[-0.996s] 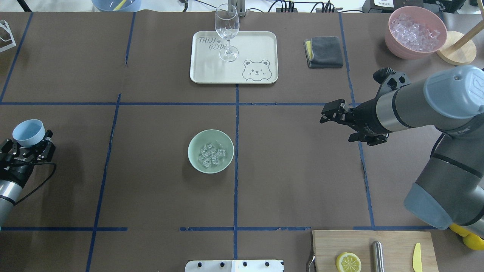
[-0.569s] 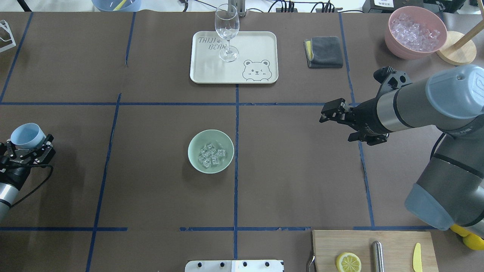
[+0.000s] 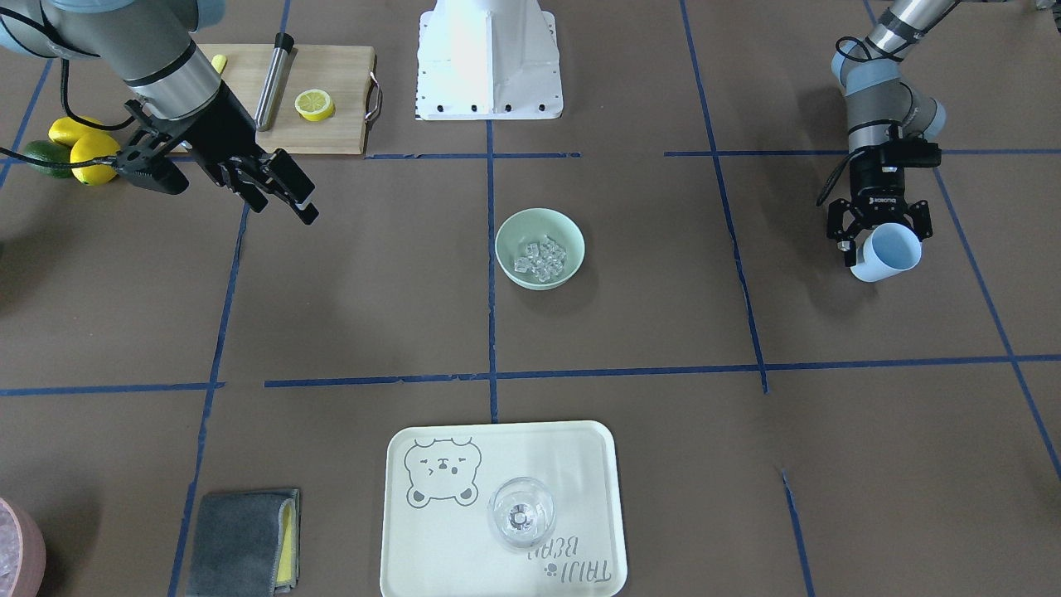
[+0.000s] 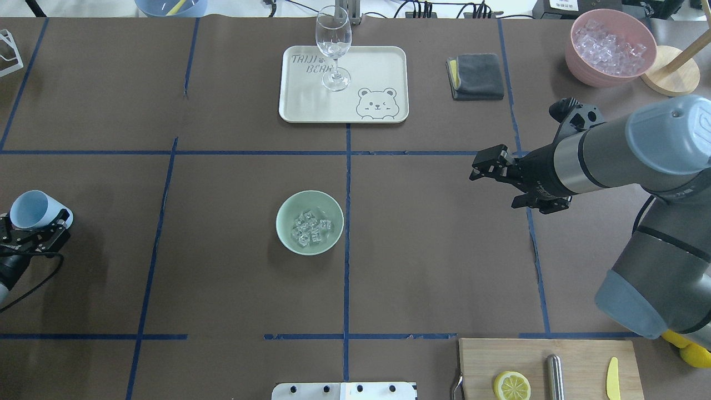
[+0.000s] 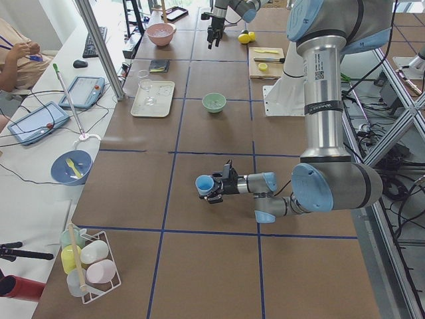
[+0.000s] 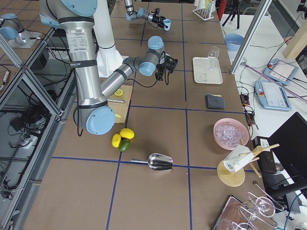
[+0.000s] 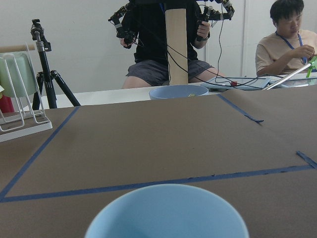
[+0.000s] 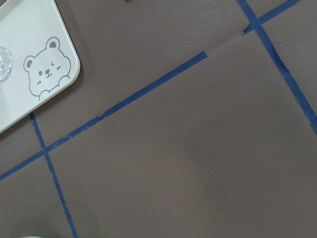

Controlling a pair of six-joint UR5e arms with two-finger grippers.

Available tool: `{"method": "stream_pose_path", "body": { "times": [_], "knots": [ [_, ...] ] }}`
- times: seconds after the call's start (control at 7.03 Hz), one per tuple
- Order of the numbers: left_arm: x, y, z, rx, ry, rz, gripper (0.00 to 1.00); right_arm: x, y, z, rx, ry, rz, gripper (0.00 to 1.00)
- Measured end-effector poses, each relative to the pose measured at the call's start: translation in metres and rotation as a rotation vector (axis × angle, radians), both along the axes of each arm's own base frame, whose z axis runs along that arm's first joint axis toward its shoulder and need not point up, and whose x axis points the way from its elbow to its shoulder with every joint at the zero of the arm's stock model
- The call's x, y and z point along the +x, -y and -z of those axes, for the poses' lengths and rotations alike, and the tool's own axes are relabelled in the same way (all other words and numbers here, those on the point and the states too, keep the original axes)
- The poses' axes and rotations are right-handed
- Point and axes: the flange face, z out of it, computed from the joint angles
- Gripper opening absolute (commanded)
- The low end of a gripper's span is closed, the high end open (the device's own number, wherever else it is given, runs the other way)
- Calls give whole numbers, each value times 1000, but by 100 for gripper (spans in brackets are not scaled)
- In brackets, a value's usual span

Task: Pour ice into bowl

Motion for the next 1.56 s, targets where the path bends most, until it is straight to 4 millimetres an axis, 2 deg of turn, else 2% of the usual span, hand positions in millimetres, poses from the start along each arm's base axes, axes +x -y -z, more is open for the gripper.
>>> {"method": "stream_pose_path", "body": {
  "times": [0.14,0.43,0.71,1.0,1.14,1.28,1.42,1.56],
  "knots": [
    [-19,-11,-2,-19,-3,-69,100,0,0,0,0,0,0,100],
    [-40,-29,17,-29,14,-241,100,0,0,0,-1,-1,0,100],
    [-76,-54,36,-29,85,-445,100,0,0,0,-1,0,1,100],
    [-105,-72,32,-59,148,-604,100,-8,-4,7,8,11,16,100],
    [-120,-74,28,-75,168,-670,100,-21,-9,21,22,30,33,100],
    [-137,-66,24,-68,197,-708,100,-41,-19,41,37,54,48,100],
    [-153,-47,20,-47,245,-705,100,-66,-34,61,51,76,65,100],
    [-159,-21,19,-63,271,-698,100,-94,-54,77,70,89,86,100]
  ]
}}
